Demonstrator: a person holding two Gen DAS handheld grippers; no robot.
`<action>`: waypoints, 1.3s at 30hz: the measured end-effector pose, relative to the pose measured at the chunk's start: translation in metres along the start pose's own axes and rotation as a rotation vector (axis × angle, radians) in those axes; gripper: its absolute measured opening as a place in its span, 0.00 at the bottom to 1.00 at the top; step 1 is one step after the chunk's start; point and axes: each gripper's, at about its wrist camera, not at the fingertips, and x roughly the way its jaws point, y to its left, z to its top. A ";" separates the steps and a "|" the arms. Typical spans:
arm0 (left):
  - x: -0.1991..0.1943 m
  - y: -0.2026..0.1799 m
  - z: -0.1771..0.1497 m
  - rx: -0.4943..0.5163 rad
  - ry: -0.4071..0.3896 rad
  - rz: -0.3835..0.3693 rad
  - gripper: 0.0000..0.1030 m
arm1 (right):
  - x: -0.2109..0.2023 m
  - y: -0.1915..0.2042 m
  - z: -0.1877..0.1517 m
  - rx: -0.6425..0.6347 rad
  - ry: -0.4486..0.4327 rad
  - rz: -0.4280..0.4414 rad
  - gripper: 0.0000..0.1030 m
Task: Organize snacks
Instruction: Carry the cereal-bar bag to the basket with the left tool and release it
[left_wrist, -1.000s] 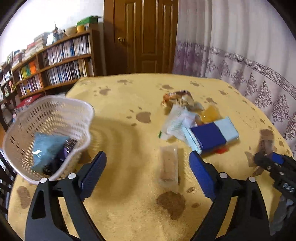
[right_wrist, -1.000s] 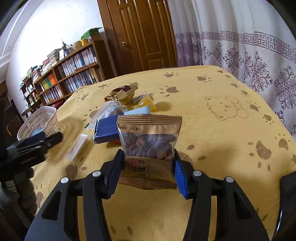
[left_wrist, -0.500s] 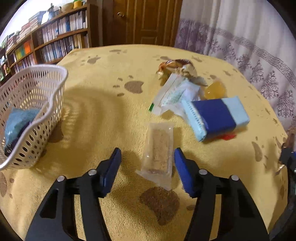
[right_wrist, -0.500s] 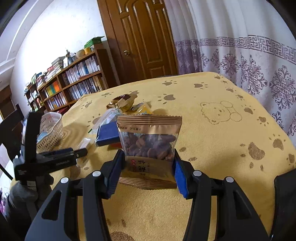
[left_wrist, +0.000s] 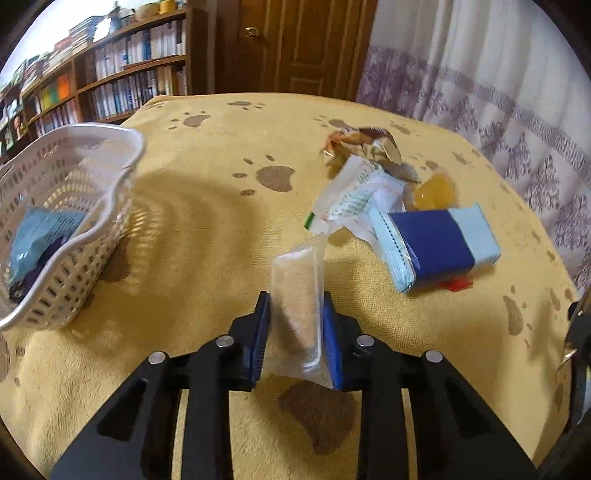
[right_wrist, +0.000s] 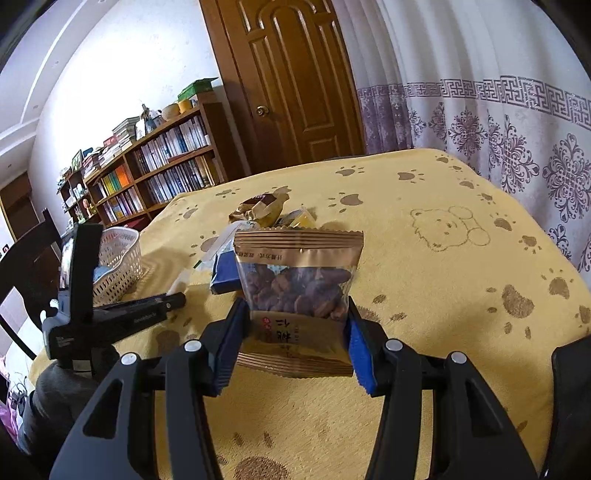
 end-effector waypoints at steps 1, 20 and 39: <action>-0.004 0.002 0.000 -0.003 -0.010 0.000 0.27 | 0.001 0.002 -0.001 -0.005 0.002 0.002 0.50; -0.116 0.068 0.035 -0.050 -0.304 0.193 0.27 | 0.012 0.012 -0.015 -0.027 0.039 0.010 0.50; -0.116 0.133 0.041 -0.198 -0.276 0.240 0.66 | 0.014 0.034 -0.020 -0.060 0.058 0.033 0.50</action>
